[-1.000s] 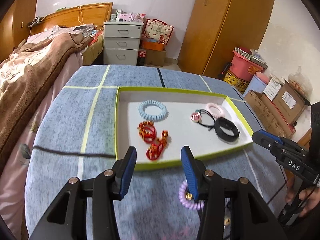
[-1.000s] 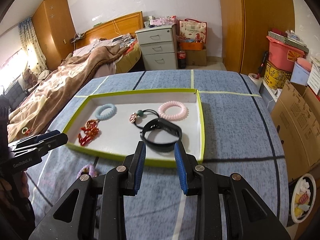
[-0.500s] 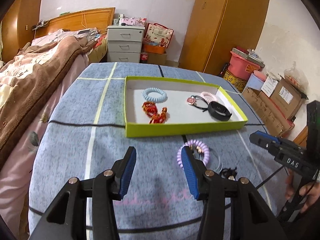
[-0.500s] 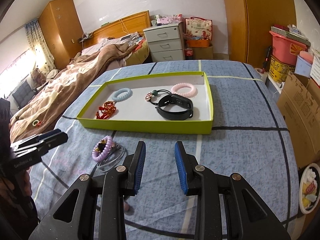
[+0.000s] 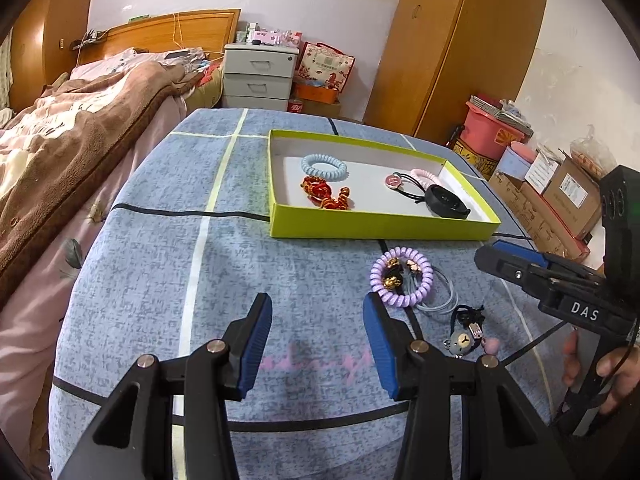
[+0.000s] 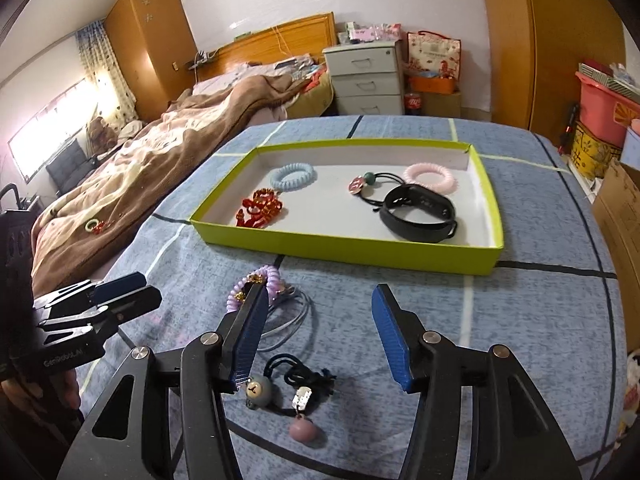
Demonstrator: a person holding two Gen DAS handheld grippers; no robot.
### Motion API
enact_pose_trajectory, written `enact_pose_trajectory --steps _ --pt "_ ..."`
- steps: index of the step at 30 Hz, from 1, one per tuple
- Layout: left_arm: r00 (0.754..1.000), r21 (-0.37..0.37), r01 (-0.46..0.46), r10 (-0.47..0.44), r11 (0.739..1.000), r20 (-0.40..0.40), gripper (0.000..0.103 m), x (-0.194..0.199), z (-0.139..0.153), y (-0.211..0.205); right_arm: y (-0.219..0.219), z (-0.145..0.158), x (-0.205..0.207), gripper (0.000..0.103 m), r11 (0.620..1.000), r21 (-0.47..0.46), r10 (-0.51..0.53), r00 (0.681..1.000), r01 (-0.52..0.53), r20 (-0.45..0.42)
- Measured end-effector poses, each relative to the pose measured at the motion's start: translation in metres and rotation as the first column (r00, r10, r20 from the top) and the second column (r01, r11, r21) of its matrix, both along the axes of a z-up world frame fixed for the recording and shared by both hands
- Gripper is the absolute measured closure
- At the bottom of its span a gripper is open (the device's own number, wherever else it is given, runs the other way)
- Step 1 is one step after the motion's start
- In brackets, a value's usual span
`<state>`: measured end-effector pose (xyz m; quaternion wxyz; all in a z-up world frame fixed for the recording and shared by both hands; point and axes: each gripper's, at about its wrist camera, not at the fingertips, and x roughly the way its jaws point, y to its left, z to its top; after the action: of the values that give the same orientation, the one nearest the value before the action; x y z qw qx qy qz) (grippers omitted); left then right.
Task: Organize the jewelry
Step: 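Grasp the grey cord hair tie with flower charm with the right tool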
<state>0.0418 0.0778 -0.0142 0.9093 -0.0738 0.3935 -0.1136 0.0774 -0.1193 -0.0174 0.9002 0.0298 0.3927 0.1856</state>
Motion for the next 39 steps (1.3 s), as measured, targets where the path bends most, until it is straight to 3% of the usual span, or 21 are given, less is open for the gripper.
enact_pose_trajectory --steps 21,28,30,32,39 --pt "1.000 -0.005 -0.010 0.010 1.000 -0.024 0.054 0.000 -0.007 0.009 0.009 -0.009 0.008 0.048 0.999 -0.011 0.041 0.999 -0.041 -0.023" --pt "0.999 -0.001 -0.018 0.018 1.000 -0.029 0.054 0.001 -0.009 0.010 0.026 -0.022 0.007 0.049 0.990 -0.099 0.093 0.993 -0.100 -0.072" --pt "0.999 -0.003 -0.017 0.017 1.000 -0.034 0.054 0.002 -0.010 0.009 0.033 -0.027 0.009 0.054 0.983 -0.146 0.098 0.992 -0.109 -0.081" --pt "0.999 -0.001 -0.017 0.017 1.000 -0.035 0.054 0.002 -0.010 0.007 0.038 -0.031 0.010 0.072 0.976 -0.188 0.098 0.991 -0.114 -0.089" --pt "0.999 0.004 -0.009 0.009 1.000 -0.038 0.054 0.004 -0.010 0.002 0.023 -0.034 0.007 0.094 0.975 -0.205 0.072 0.994 -0.089 -0.087"
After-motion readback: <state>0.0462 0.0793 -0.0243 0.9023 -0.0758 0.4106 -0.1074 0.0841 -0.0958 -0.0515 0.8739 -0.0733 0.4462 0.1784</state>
